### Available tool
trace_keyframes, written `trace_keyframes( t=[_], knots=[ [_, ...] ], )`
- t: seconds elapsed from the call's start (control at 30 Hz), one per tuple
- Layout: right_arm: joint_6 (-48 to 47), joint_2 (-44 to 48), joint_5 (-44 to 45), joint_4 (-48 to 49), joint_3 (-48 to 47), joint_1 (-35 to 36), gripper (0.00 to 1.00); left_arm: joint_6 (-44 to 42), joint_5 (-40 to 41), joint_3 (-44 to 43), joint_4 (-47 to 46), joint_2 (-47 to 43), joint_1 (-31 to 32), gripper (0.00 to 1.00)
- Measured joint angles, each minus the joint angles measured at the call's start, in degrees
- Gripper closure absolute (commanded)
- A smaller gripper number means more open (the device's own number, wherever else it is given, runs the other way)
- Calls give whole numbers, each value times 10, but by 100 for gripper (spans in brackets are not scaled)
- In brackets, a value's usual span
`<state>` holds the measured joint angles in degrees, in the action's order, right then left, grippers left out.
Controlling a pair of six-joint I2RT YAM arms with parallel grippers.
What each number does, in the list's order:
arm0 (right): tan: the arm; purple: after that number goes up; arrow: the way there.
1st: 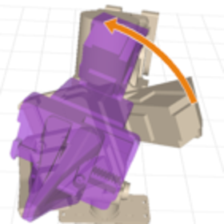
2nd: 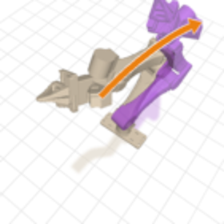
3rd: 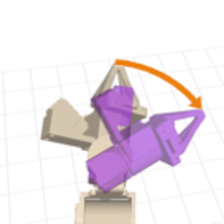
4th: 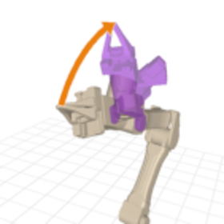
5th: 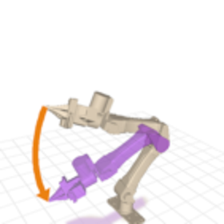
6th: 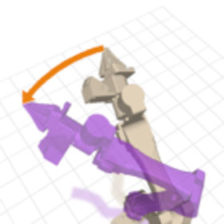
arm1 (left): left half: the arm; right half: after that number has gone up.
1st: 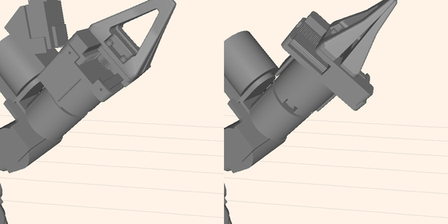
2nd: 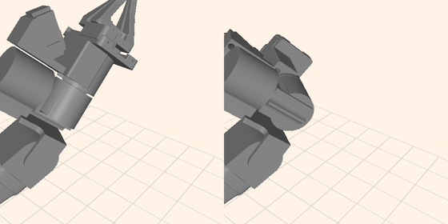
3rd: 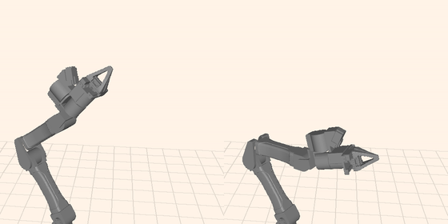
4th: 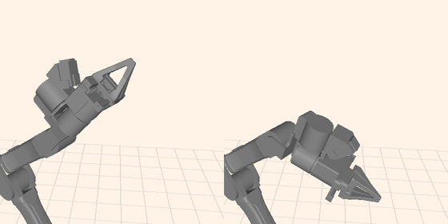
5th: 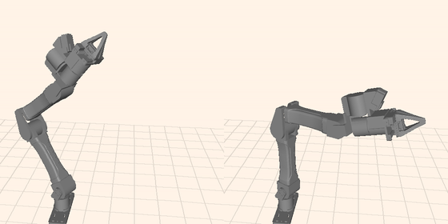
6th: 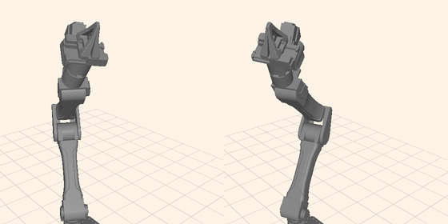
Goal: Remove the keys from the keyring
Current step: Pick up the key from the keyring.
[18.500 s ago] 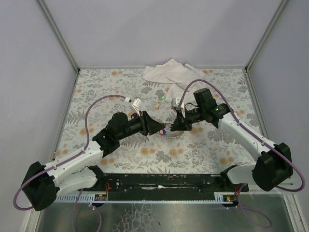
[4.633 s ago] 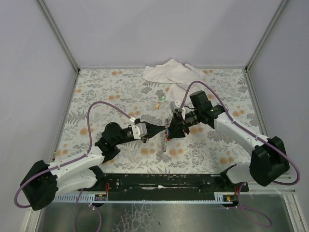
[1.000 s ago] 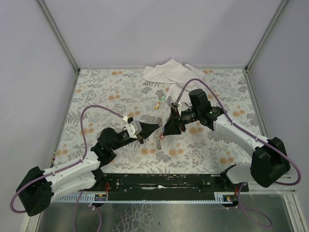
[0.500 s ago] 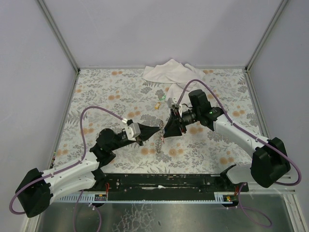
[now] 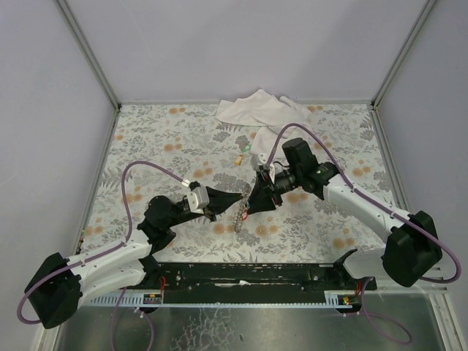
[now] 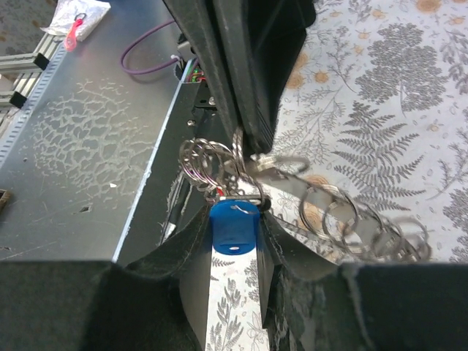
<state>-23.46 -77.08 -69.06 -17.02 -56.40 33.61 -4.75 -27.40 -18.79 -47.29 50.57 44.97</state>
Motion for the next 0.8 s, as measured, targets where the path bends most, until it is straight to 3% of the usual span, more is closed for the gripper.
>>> trace_keyframes(
  t=[0.13,0.43,0.53,0.8],
  knots=[
    [15,-5,14,12,0,25,85,17,-8,6,-37,16,-1,100],
    [30,-16,38,22,0,31,64,33,-10,15,-60,21,-1,100],
    [19,-16,42,5,-6,31,62,35,-10,17,-60,20,-2,100],
    [22,-5,43,-1,-9,26,86,40,-10,19,-72,5,-5,100]
  ],
)
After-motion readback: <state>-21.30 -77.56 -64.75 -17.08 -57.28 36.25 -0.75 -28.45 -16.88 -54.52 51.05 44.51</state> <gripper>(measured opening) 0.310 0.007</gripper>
